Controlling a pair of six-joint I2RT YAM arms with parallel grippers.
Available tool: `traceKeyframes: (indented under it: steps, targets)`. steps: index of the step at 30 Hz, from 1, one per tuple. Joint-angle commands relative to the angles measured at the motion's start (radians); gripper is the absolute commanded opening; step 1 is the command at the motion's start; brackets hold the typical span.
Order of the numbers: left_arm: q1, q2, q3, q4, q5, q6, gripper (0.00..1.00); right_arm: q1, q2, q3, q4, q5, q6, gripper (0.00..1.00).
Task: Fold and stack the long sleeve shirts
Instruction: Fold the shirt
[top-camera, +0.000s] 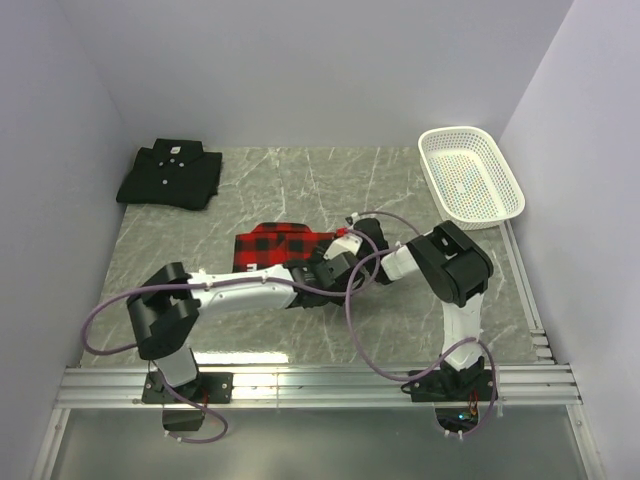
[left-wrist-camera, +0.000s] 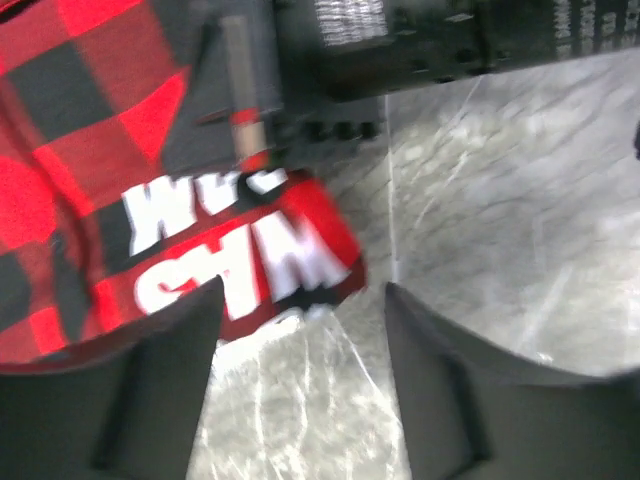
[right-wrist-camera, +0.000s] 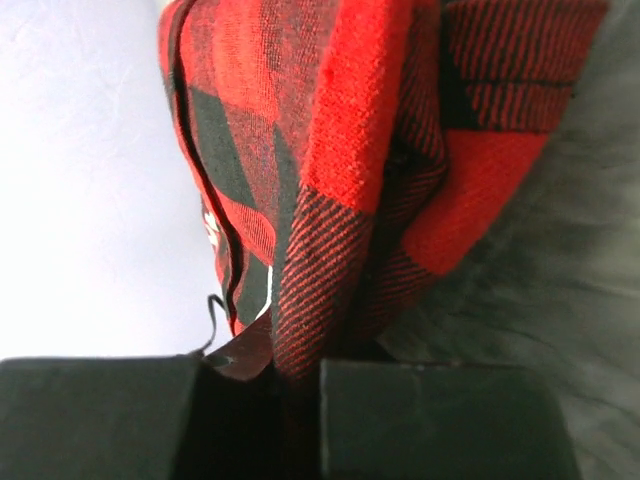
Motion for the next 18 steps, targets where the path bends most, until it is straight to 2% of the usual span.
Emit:
traceKeyframes:
  steps: [1, 2, 3, 5, 9, 11, 13, 14, 15, 18]
  targets:
    - [0.033, -0.126, 0.040, -0.008, 0.039, -0.049, 0.73, -0.057, -0.044, 0.026, -0.081, -0.022, -0.114, 0.00]
    - [0.063, -0.146, 0.031, -0.013, 0.074, -0.053, 0.76, -0.069, -0.058, 0.032, -0.109, -0.027, -0.158, 0.00]
    - [0.083, -0.182, 0.023, -0.013, 0.093, -0.061, 0.83, -0.081, -0.061, 0.047, -0.175, -0.037, -0.183, 0.00]
    - [0.151, -0.224, -0.013, -0.005, 0.162, -0.061, 0.89, -0.116, -0.069, 0.090, -0.261, -0.044, -0.270, 0.00]
    - [0.303, -0.366, -0.075, 0.001, 0.256, -0.046, 0.99, -0.176, -0.064, 0.194, -0.572, -0.039, -0.449, 0.00]
    - [0.423, -0.412, -0.104, -0.002, 0.289, -0.033, 0.99, -0.210, -0.073, 0.266, -0.670, -0.013, -0.566, 0.00]
    - [0.511, -0.481, -0.125, 0.004, 0.349, -0.004, 0.99, -0.228, -0.083, 0.326, -0.839, 0.025, -0.690, 0.00]
    - [0.607, -0.503, -0.142, 0.006, 0.375, 0.006, 0.99, -0.241, -0.092, 0.396, -0.896, 0.069, -0.733, 0.00]
    - [0.657, -0.541, -0.150, 0.007, 0.436, 0.022, 0.99, -0.247, -0.093, 0.436, -1.010, 0.102, -0.772, 0.00]
    - [0.833, -0.603, -0.170, 0.004, 0.510, 0.048, 0.99, -0.265, -0.094, 0.594, -1.193, 0.194, -0.910, 0.00]
